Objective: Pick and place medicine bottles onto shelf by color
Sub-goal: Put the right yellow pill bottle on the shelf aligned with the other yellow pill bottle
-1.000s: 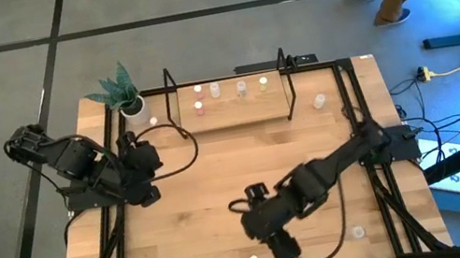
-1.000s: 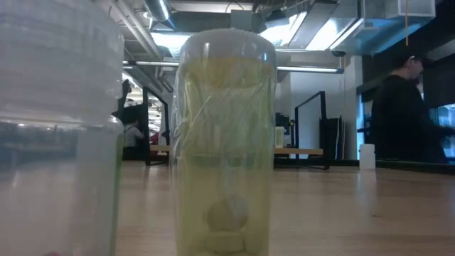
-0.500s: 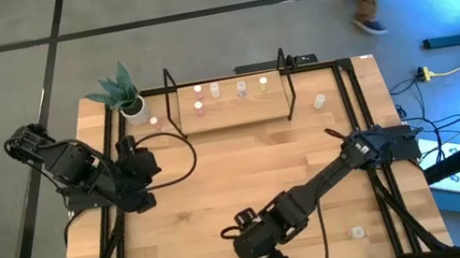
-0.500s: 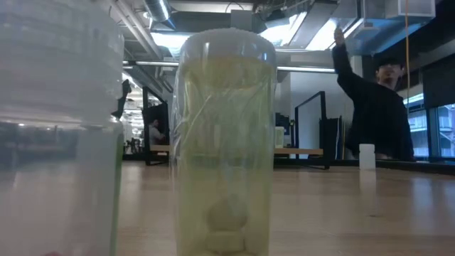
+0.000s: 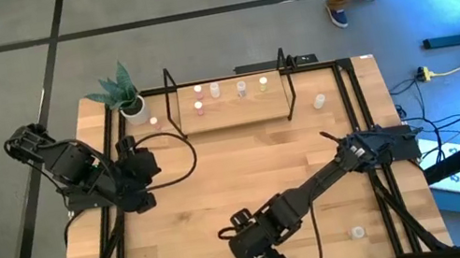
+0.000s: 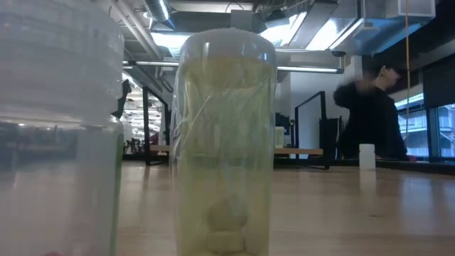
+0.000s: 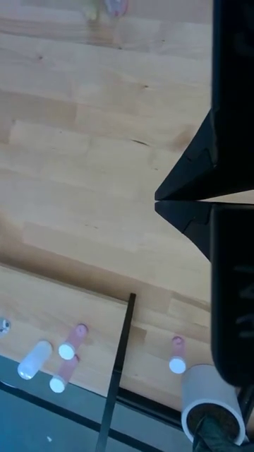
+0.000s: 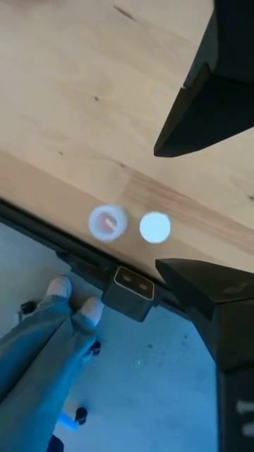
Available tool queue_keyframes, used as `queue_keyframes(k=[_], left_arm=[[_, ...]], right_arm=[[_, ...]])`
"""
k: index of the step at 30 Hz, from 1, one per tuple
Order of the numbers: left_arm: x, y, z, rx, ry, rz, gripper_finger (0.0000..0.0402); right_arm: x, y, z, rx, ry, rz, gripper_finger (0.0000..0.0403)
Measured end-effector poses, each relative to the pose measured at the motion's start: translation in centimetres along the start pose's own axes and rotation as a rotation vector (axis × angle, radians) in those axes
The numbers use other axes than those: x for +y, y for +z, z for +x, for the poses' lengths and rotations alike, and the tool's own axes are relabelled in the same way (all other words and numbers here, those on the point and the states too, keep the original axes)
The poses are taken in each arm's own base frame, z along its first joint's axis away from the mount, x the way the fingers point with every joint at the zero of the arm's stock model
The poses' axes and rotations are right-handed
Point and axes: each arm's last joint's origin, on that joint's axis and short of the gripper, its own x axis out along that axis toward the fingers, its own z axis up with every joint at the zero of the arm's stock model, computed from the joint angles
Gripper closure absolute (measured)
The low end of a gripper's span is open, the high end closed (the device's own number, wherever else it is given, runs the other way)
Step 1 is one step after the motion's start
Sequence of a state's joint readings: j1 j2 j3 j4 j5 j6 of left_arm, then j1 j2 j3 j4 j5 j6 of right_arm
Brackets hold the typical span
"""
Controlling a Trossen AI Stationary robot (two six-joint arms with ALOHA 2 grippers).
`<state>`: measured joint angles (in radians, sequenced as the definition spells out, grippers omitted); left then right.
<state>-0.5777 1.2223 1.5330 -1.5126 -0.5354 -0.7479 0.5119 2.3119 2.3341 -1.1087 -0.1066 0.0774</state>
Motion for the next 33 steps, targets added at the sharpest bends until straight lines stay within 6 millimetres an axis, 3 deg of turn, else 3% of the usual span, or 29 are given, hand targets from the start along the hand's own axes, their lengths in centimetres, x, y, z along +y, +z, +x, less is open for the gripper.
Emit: queue_keyframes(k=[15,22,33], left_arm=[[-1.5,-0.8,-1.0,-0.043,-0.085,0.059,0.04],[-2.7,-0.7,-1.6,-0.128,-0.147,0.021,0.0397],[-2.8,-0.8,-1.7,-0.128,-0.159,-0.028,0.0398]], right_arm=[[0.7,-0.5,0.4,0.046,-0.026,0.082,0.0154],[1.2,-0.8,2.4,0.08,-0.065,0.02,0.0154],[2.0,-1.3,6.4,0.118,-0.045,-0.056,0.0154]])
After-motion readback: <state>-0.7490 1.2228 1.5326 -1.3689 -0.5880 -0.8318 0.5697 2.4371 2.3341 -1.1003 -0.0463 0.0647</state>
